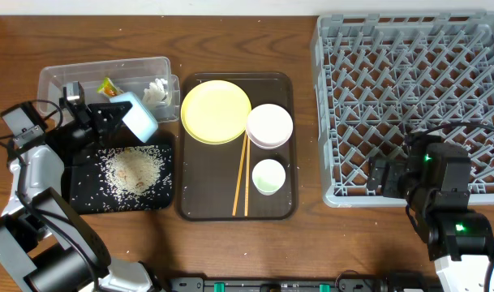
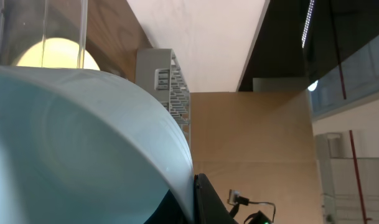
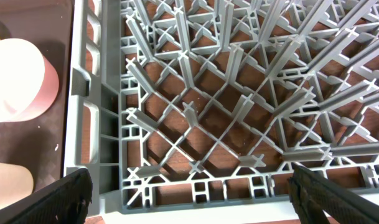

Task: Sort waste into correct bins and load items into the dishwasher rack
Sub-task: 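Return the empty blue bowl to the brown tray with the left gripper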

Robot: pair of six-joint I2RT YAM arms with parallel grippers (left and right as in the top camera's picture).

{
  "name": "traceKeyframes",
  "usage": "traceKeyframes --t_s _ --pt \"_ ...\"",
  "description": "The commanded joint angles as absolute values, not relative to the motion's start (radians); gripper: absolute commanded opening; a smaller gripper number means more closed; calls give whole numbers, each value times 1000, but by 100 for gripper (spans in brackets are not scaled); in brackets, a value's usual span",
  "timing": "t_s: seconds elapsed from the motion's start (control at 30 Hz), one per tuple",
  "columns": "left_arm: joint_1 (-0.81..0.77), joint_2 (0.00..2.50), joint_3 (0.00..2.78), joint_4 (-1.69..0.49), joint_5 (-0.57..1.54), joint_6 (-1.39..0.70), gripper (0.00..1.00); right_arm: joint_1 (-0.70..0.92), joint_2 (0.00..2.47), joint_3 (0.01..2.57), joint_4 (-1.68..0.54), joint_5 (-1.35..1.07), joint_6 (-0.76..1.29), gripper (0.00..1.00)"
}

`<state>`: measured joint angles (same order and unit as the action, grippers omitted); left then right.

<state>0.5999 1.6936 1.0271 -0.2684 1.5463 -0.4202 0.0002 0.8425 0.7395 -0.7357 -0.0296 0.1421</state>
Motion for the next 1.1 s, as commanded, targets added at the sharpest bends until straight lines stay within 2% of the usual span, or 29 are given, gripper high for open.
traceKeyframes --t_s 0.0,0.1,0.27,0.53,0.87,1.07 --pt "593 1651 1032 -267 1571 -419 6 -6 840 759 -735 -34 152 99" --pt "575 1597 1032 -267 1538 -400 6 -6 840 759 -735 -34 152 99" --pt "476 1484 1032 -275 1317 -401 6 -6 840 759 -735 -34 153 99" --pt "153 1419 1032 -311 962 -302 6 -6 840 759 -736 -34 153 99" --pt "-221 1423 1032 -567 191 -79 6 -6 840 759 -736 -34 153 99" --pt "-352 1470 1032 -598 125 -49 6 -6 840 759 -737 -34 153 99"
